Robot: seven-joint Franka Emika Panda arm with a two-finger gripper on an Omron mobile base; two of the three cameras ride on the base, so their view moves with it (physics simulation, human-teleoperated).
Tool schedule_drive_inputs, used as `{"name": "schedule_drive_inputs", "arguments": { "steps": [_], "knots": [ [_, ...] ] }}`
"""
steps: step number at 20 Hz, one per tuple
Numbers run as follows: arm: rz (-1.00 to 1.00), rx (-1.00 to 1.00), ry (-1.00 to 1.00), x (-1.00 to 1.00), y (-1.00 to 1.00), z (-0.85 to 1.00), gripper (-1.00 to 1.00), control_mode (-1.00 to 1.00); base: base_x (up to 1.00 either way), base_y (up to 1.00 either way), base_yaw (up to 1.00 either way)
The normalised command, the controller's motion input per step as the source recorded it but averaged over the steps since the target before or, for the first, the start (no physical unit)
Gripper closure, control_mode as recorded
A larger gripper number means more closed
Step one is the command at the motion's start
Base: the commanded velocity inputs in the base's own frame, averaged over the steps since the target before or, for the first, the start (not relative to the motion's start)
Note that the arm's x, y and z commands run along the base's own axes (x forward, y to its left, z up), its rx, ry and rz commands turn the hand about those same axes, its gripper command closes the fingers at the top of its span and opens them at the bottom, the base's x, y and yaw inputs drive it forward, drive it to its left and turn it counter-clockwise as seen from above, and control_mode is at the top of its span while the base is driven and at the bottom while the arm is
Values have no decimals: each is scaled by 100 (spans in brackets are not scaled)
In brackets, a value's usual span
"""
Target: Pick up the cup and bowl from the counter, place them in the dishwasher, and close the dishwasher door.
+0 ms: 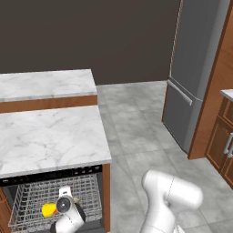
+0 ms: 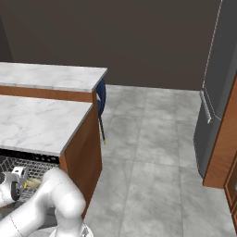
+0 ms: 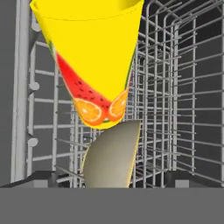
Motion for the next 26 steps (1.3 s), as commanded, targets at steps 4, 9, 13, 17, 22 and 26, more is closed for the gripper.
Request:
{"name": "schedule_drive_inputs", "arguments": {
  "steps": [4, 9, 13, 17, 22, 26],
  "knots": [
    [0, 0, 0, -34, 0, 0, -100, -100, 0, 0, 0],
    [0, 0, 0, -40, 0, 0, -100, -100, 0, 0, 0],
    [0, 1, -2, -48, 0, 22, -100, -100, 0, 0, 0],
    [0, 3, -2, -35, 0, 47, -100, -100, 0, 0, 0],
    [0, 7, -2, -38, 0, 40, -100, -100, 0, 0, 0],
    [0, 12, -2, -49, 0, 22, -100, -100, 0, 0, 0]
  ]
}}
